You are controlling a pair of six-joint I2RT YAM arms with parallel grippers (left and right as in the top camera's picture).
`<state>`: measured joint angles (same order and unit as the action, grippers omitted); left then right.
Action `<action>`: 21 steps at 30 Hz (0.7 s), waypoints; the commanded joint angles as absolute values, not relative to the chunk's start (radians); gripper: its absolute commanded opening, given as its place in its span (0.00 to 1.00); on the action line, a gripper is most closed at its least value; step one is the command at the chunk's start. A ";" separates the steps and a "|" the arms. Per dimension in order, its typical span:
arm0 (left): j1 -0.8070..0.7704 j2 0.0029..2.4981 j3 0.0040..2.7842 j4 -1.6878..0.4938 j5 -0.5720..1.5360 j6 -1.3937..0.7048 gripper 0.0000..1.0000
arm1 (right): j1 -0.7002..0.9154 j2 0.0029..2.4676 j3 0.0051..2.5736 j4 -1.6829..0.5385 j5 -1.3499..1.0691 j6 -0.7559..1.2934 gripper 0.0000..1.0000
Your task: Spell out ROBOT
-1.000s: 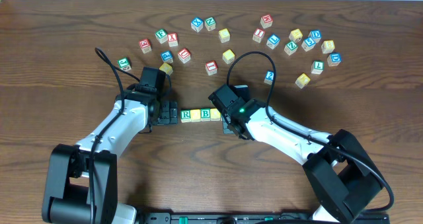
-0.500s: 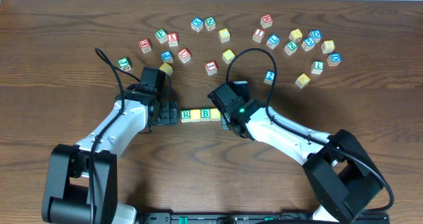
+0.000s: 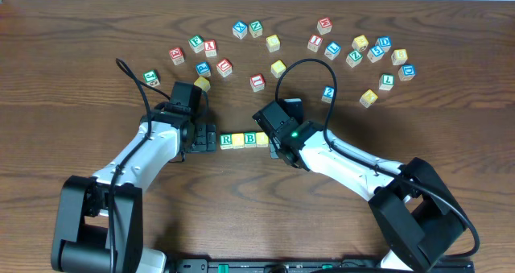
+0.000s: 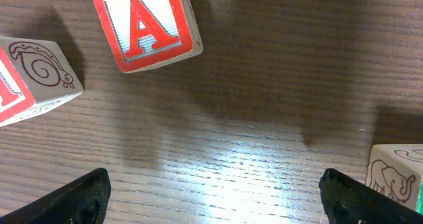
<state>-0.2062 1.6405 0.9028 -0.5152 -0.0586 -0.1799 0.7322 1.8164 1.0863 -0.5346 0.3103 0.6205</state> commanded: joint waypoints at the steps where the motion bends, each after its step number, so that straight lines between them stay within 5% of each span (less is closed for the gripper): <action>1: -0.209 1.648 0.894 -0.517 -0.060 -0.181 0.99 | 0.737 1.813 1.083 -0.530 0.313 0.611 0.33; 21: -0.209 1.648 0.894 -0.517 -0.060 -0.181 0.99 | 0.736 1.813 1.083 -0.517 0.301 0.590 0.34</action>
